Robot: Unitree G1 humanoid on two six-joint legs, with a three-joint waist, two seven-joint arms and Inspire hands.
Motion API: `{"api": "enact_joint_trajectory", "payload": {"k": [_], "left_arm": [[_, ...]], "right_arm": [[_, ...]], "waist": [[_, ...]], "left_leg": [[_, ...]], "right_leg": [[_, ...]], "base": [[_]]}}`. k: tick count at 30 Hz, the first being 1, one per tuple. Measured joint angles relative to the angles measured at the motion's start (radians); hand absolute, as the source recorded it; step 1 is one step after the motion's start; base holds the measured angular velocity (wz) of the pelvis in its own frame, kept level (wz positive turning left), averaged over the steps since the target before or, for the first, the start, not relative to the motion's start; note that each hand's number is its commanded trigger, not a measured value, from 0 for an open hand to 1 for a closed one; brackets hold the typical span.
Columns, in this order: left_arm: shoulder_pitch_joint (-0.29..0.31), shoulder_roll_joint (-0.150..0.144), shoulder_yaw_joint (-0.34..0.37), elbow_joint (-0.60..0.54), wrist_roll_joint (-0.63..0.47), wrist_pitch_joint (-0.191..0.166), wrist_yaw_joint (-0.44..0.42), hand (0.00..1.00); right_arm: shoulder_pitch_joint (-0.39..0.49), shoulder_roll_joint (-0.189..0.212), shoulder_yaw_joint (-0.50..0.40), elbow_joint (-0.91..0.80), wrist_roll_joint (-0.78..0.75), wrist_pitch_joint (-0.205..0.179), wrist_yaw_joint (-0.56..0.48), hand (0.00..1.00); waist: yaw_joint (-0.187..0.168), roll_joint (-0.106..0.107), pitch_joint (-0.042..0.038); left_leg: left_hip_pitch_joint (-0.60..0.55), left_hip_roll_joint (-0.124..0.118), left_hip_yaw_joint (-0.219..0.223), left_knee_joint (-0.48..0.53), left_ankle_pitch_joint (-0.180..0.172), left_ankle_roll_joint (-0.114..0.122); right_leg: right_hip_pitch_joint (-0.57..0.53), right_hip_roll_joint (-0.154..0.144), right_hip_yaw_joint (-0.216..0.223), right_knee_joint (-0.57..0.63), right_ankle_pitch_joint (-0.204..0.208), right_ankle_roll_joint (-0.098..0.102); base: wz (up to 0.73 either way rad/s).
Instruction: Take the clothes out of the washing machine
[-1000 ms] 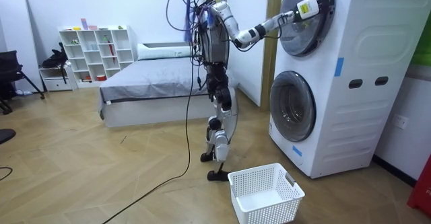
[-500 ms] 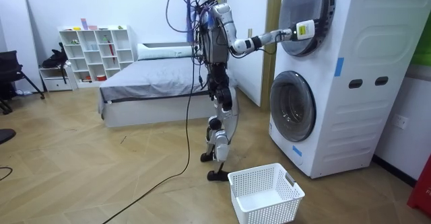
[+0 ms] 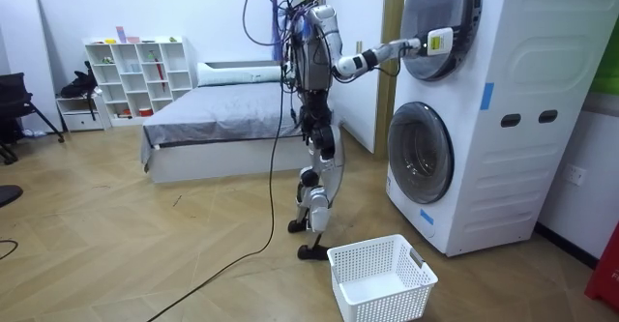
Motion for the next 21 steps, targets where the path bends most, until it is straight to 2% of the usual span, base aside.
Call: {"api": "enact_joint_trajectory", "payload": {"k": [9, 16, 20, 21], "left_arm": [[0.0, 0.004, 0.011, 0.035, -0.004, -0.026, 0.003, 0.0], [-0.006, 0.005, 0.033, 0.055, -0.001, -0.045, 0.002, 0.0], [0.005, 0.007, 0.039, 0.054, -0.002, -0.064, 0.001, 0.0], [0.01, 0.007, 0.052, 0.054, -0.004, -0.074, 0.001, 0.0]], "right_arm": [[0.0, -0.024, -0.039, -0.184, -0.024, 0.019, -0.01, 0.0], [0.0, -0.024, -0.063, -0.247, -0.024, 0.019, 0.011, 0.0], [0.01, -0.035, -0.087, -0.297, -0.016, 0.013, 0.037, 0.0], [0.022, -0.039, -0.096, -0.305, -0.01, -0.006, 0.056, 0.0]], "waist": [[-0.036, -0.012, -0.0067], [-0.045, -0.019, -0.0031], [-0.046, -0.018, -0.0036], [-0.046, -0.019, -0.0045]], "left_leg": [[0.006, 0.003, -0.005, 0.001, 0.0, 0.0], [0.01, 0.001, -0.001, 0.0, -0.002, -0.002], [0.007, -0.001, -0.001, 0.002, -0.002, -0.002], [0.007, 0.0, -0.002, 0.002, -0.002, -0.002]], "right_leg": [[0.001, -0.001, -0.011, 0.013, 0.0, 0.0], [0.006, -0.004, -0.007, 0.009, -0.003, -0.001], [0.005, -0.005, -0.012, 0.009, -0.004, -0.003], [0.005, -0.001, -0.009, 0.009, -0.003, -0.003]], "base": [[0.0], [0.01], [0.0], [0.0]]}}
